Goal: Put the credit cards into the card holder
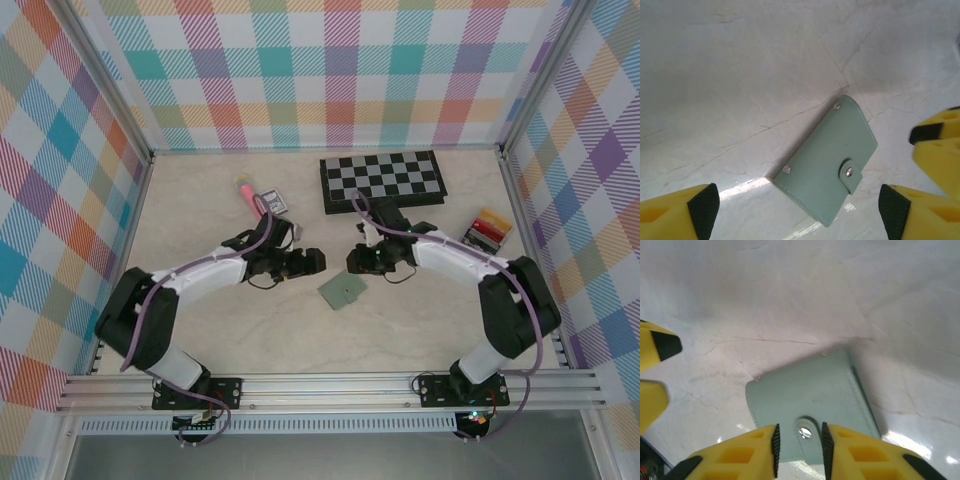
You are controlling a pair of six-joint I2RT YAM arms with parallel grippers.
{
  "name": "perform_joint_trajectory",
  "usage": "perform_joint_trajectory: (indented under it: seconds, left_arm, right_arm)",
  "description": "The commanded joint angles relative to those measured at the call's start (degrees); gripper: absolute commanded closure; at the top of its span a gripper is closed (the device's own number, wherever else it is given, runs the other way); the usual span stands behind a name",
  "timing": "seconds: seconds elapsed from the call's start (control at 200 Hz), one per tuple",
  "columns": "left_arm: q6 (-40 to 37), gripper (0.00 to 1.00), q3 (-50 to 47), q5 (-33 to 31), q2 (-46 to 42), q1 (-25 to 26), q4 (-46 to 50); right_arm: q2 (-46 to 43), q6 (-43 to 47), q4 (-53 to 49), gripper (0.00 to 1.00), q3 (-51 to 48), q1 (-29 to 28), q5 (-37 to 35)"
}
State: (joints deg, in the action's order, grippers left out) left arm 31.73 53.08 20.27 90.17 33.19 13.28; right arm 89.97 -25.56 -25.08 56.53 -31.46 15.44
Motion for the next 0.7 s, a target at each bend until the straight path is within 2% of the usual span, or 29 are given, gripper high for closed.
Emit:
perform_joint_trajectory:
  seconds: [0.0,0.06,0.21,0.305,0.55,0.695]
  left_arm:
    - [-2.94,0.21,5.84,4.88,4.97,1.78,1.0]
    - [-3.54,0.22,8.5,4.13,7.81,2.09,2.11]
    - [-7.25,0.24,14.92,8.74,15.12,2.63,8.09]
    - [-9.87,0.28,18.58,10.3,18.75,3.35,11.6]
    - [-11.2,0.28,19.82,14.17,22.31,3.98,12.83]
    - [-11.64,0.32,18.94,16.15,22.27,4.16,13.15]
  right_arm:
    - [-2.37,-9.74,2.31,0.71,-5.79,0.25,-0.38]
    - [-3.19,-11.48,2.83,0.73,-7.52,0.26,-0.31]
    - [-3.07,-14.38,7.88,0.77,-10.35,0.18,4.9]
    - [-1.99,-15.17,8.31,0.78,-10.39,0.17,5.17]
    - [0.91,-17.01,11.4,0.79,-11.05,0.17,5.83]
    - [2.43,-17.94,12.28,0.8,-11.78,0.17,5.0]
